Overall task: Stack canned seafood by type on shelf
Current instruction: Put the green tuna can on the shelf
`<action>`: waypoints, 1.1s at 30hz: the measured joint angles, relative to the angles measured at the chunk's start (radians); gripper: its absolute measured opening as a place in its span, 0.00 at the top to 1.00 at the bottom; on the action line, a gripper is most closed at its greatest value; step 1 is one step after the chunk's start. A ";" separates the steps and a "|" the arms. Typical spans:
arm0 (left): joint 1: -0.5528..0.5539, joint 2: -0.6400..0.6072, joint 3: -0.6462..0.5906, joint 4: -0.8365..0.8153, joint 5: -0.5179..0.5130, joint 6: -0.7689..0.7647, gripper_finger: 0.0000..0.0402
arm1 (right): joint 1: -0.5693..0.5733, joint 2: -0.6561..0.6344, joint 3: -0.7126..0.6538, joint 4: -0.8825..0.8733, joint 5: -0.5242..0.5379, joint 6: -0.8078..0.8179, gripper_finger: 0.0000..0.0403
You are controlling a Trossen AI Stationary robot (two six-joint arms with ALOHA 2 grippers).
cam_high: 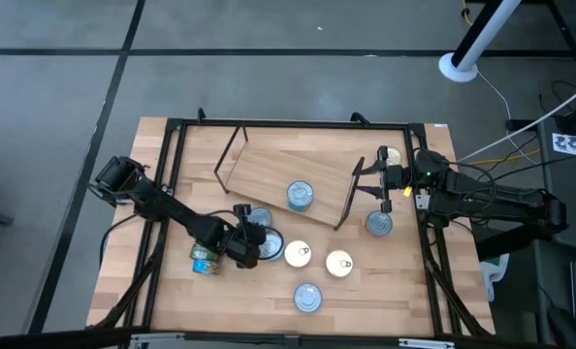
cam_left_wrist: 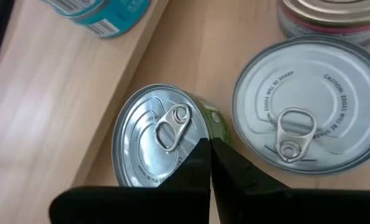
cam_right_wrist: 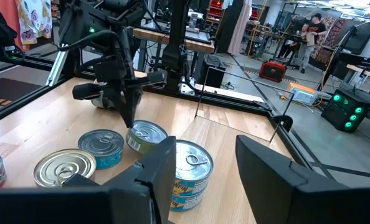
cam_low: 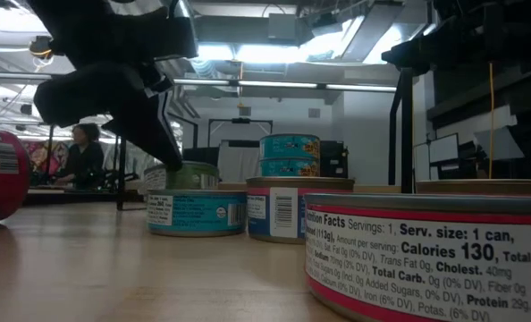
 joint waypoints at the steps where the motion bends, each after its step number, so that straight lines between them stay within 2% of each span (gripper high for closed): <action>1: 0.000 0.000 0.006 -0.014 -0.001 0.000 1.00 | 0.000 0.000 0.000 0.000 0.000 0.000 0.58; 10: 0.000 -0.001 0.057 -0.088 -0.003 0.000 1.00 | 0.000 0.000 0.000 0.000 0.000 0.000 0.58; 20: 0.004 -0.001 0.108 -0.085 -0.032 0.057 1.00 | 0.000 0.000 0.000 0.000 0.000 0.000 0.58; 33: 0.092 -0.002 0.114 -0.084 -0.040 0.152 1.00 | 0.000 0.000 0.000 0.000 0.000 0.000 0.58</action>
